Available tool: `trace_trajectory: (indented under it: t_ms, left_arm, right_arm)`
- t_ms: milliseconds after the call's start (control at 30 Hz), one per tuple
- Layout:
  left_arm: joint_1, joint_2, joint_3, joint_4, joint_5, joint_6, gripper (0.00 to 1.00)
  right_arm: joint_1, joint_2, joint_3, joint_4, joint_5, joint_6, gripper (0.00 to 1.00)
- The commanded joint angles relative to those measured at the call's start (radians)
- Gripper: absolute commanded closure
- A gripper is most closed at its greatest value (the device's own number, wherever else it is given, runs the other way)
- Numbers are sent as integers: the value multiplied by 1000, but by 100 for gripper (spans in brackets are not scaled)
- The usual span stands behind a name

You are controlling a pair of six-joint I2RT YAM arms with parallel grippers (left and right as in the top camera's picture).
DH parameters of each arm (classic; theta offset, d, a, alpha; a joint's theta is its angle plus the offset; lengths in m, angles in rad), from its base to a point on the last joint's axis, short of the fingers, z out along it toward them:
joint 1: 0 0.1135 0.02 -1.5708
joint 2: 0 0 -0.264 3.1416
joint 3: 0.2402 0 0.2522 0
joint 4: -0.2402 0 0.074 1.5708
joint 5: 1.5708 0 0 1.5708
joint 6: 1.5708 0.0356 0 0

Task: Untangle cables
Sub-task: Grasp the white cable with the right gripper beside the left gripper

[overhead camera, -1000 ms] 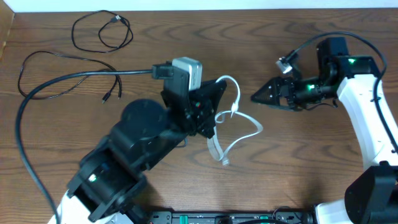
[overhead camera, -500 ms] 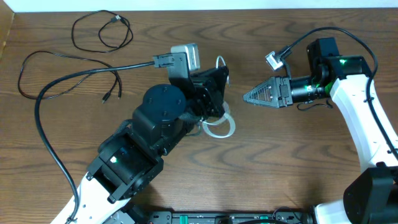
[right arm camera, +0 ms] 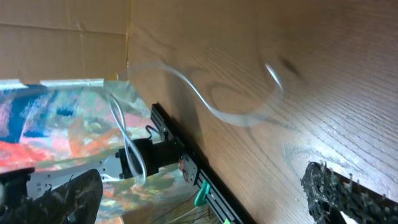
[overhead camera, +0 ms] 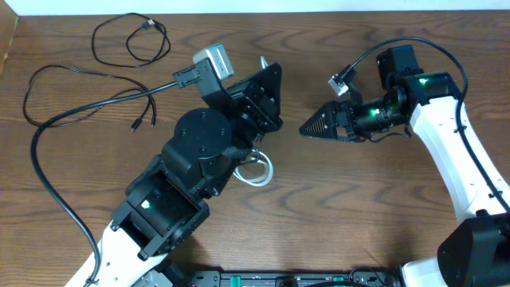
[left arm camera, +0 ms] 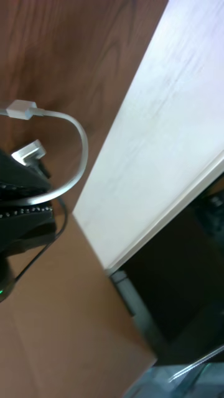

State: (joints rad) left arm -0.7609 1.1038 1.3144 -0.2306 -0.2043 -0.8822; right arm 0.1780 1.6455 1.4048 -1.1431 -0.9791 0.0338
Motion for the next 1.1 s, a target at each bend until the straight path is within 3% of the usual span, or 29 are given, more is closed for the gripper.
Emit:
trace_trajectory:
  t_ms: [0,67,267,467,600,767,1067]
  left_arm:
    - [4,-4,0,24,-102,8,92]
    - [4,-4,0,54,-105,8,93]
    - [4,-4,0,83,-218,-72,93]
    - [4,-4,1,84,-248,-221,92]
    - [4,-5,1,78,-304,-222,93]
    - [4,-5,1,77,-327,-223,93]
    - [4,-4,1,76,-391,-223,92]
  right_arm:
    - [36,2,0,0,-11,25,1]
    - [65,2,0,12,-10,40,1]
    - [149,2,0,151,11,279,2]
    - [233,2,0,286,177,547,14]
    - [265,2,0,303,211,574,21]
    - [264,2,0,301,210,581,45]
    - [319,2,0,312,158,598,41]
